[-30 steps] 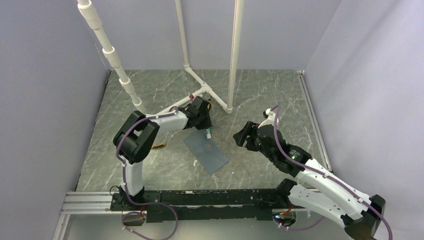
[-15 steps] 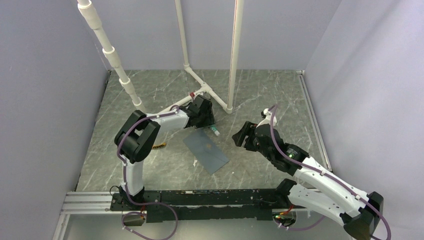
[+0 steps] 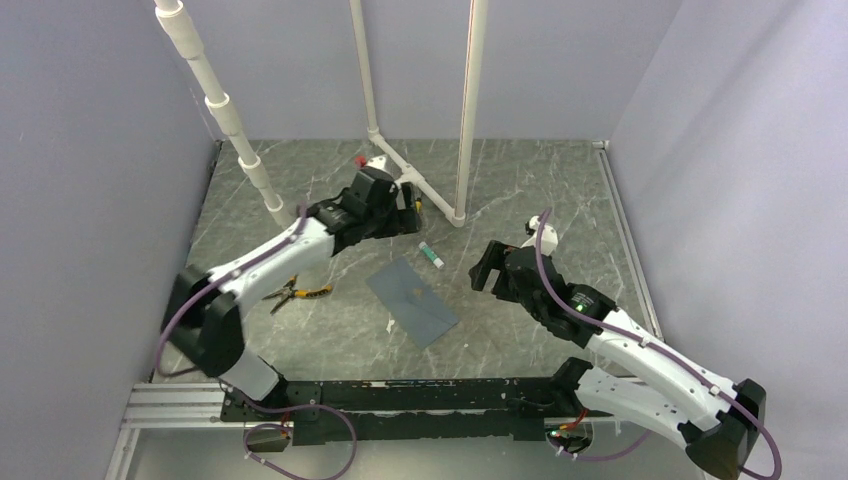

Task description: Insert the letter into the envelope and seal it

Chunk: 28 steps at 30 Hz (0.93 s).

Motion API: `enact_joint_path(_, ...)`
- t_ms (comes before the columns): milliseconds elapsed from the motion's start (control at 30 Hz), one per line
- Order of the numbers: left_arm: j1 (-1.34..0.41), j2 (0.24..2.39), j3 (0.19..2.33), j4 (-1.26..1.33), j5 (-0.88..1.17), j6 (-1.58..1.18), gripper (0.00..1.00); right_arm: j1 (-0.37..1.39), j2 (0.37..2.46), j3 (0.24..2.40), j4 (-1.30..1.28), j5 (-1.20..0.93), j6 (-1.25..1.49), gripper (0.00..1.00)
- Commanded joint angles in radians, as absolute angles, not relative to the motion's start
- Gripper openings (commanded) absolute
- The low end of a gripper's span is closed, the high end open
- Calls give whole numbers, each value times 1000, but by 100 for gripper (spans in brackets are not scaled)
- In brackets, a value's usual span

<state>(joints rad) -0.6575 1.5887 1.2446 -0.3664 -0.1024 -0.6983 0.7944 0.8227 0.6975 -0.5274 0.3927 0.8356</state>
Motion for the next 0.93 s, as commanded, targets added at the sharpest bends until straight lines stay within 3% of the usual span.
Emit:
enact_joint_path(0, -673, 1377, 1268, -635, -265, -672, 93, 796, 789, 816, -665, 563, 817, 99)
enact_joint_path(400, -674, 864, 1286, -1024, -418, -580, 93, 797, 803, 1081, -1038, 687, 867, 100)
enact_joint_path(900, -675, 630, 1369, -1210, -569, -526, 93, 796, 680, 1142, -978, 572, 764, 100)
